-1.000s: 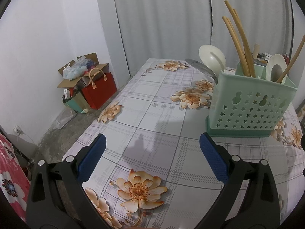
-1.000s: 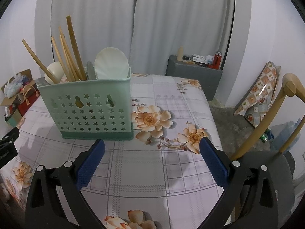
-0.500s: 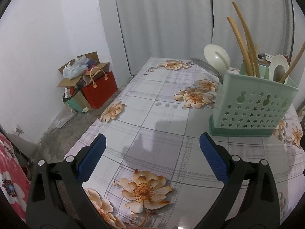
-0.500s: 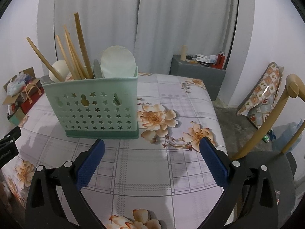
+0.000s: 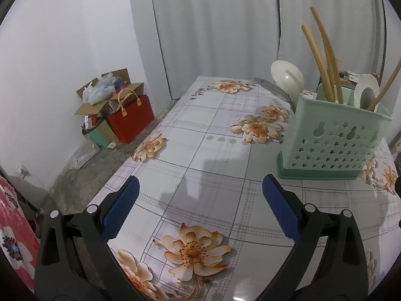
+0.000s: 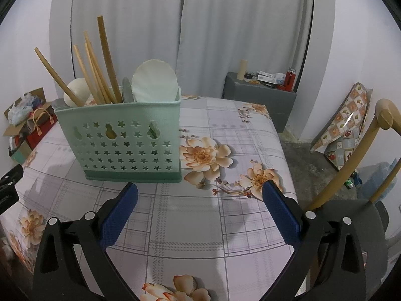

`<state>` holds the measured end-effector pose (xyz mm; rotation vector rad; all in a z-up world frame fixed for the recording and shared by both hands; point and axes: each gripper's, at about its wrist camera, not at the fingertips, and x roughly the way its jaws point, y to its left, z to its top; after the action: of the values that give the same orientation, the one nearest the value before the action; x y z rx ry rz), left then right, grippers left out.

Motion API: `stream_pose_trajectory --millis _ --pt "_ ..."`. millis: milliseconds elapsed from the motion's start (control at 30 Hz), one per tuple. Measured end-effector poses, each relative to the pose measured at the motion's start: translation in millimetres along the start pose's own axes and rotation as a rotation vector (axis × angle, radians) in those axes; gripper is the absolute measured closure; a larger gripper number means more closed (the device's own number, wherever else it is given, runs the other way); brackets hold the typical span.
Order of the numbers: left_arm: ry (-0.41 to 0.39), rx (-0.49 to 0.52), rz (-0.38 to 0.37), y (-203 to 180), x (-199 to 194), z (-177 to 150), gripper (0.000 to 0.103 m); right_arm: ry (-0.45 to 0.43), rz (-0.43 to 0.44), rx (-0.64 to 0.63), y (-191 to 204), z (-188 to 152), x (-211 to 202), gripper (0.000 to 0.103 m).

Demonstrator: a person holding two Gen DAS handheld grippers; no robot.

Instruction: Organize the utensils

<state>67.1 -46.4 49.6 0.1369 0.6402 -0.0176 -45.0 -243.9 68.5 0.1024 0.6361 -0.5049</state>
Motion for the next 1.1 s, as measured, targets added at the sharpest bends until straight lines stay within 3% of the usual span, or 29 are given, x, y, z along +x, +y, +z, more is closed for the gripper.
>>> stream_pose_trajectory --millis 1100 --pt "-0.016 0.102 -0.088 -14.0 -8.5 8.1 0.008 0.001 -0.012 -0.005 -10.6 0.8 3.3 0.006"
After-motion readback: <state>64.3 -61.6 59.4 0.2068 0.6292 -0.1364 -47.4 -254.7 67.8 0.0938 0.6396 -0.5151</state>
